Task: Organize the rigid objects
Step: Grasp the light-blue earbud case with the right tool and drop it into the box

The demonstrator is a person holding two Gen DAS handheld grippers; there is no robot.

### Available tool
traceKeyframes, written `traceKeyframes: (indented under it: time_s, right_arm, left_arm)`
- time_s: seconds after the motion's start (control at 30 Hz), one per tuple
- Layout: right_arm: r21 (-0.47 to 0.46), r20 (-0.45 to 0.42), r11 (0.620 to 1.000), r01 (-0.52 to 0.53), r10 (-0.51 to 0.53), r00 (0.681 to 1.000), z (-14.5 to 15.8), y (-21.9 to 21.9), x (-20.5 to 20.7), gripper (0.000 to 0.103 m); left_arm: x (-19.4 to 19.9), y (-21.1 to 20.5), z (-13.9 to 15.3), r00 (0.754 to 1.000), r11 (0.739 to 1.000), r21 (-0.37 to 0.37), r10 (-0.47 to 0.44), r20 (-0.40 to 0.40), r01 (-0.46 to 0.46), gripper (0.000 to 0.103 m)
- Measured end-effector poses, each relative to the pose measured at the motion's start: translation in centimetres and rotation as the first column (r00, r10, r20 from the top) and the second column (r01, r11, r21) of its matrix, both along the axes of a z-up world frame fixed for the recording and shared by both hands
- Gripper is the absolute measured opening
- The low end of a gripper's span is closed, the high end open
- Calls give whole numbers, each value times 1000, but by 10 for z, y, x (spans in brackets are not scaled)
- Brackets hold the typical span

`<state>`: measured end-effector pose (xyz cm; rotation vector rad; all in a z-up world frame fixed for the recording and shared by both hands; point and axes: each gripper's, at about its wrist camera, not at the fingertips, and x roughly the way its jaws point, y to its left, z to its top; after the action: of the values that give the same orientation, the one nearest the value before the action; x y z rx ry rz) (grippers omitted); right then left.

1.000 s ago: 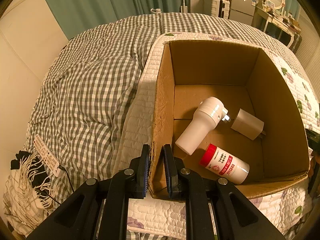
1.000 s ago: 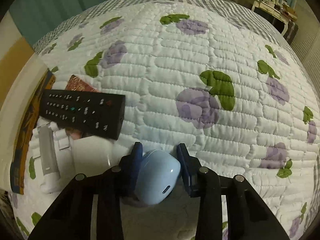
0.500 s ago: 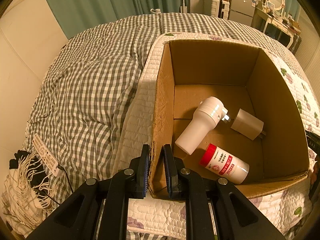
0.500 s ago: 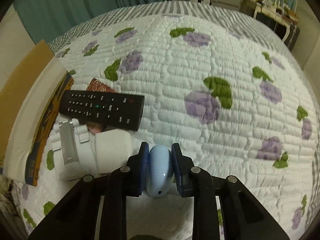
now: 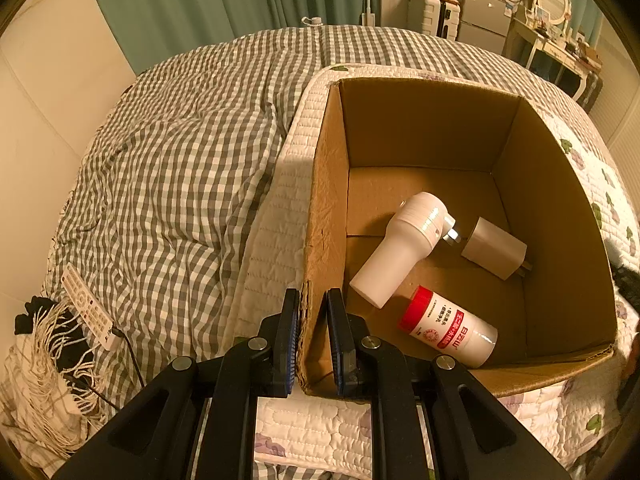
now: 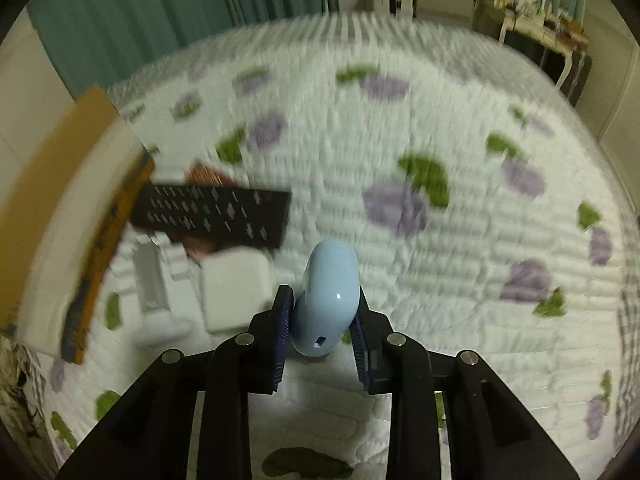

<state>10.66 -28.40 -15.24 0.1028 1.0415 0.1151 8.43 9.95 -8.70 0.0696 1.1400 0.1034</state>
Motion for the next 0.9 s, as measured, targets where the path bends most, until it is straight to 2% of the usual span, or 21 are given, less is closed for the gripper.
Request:
traceKeyframes:
  time_s: [0.13, 0.23, 0.3, 0.4, 0.5, 0.6, 0.77, 0.9]
  right_arm:
    - [6, 114, 998, -66, 65, 991, 45, 20, -10, 28]
    - [5, 209, 988, -152, 147, 967, 88, 50, -14, 28]
    - [1, 265, 975, -223, 214, 940, 115, 79, -15, 28]
    - [-4, 312, 945, -327, 312, 897, 140, 120, -16, 28]
    - [-30, 311, 913, -408, 396, 864, 141, 161, -13, 28]
    - [-47, 276, 888, -457, 452, 848, 126, 195, -13, 28]
    - [-44, 199, 869, -493, 492, 848, 91, 225, -11, 28]
    - [-37, 189, 866, -499, 497, 847, 81, 224, -12, 29]
  left_arm:
    - [0, 0, 0, 1000, 1000, -1, 2, 1, -2, 14]
    - [0, 0, 1, 1000, 1000, -2, -1, 1, 1, 14]
    - [0, 0, 0, 1000, 1000, -3, -1, 2, 1, 14]
    - [0, 0, 0, 1000, 1000, -3, 0, 1, 0, 14]
    - [-1, 0, 0, 1000, 1000, -4, 0, 1, 0, 14]
    - [0, -1, 0, 1000, 1000, -5, -1, 0, 1, 14]
    - [-1, -2, 1, 1000, 1000, -6, -5, 1, 5, 14]
    - [-2, -3, 1, 1000, 1000, -10, -7, 2, 7, 14]
